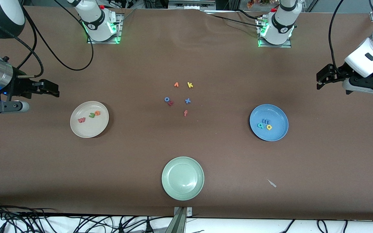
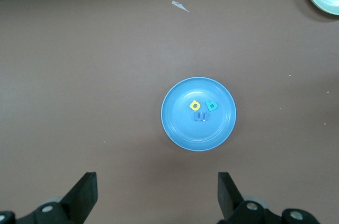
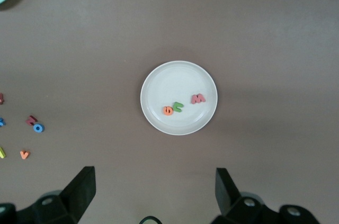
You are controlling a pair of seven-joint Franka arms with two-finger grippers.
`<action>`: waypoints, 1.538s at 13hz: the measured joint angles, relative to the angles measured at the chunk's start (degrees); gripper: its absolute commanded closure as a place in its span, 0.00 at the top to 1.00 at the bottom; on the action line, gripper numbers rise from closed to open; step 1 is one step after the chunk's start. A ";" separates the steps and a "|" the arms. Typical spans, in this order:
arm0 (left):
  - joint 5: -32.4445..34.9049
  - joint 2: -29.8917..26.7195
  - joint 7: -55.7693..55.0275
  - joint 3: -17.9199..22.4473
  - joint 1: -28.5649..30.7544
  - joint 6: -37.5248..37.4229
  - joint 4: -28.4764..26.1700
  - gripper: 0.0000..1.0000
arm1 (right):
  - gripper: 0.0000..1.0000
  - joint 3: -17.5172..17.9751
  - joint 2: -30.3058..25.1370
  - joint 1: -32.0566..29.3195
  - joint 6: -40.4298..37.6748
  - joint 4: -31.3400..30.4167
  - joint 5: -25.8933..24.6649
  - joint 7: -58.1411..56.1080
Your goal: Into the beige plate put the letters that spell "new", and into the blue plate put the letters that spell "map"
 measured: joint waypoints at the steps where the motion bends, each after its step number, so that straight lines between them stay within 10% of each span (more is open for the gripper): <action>1: 0.00 0.00 0.00 0.00 0.00 0.00 0.00 1.00 | 1.00 -0.06 0.00 -0.06 0.00 0.66 0.00 -0.04; 5: 0.00 0.00 0.00 -0.28 -0.01 0.00 0.01 1.00 | 1.00 -1.36 -1.69 0.74 1.05 -1.14 -1.08 -0.23; 9: 0.00 0.00 0.00 -0.30 -0.01 0.00 0.03 1.00 | 1.00 -12.69 -7.25 10.55 4.48 -9.18 -0.83 -0.27; 20: 0.00 0.00 0.00 -0.30 -0.01 -0.82 0.03 1.00 | 1.00 -16.80 -7.65 11.79 4.58 -9.61 4.63 -0.26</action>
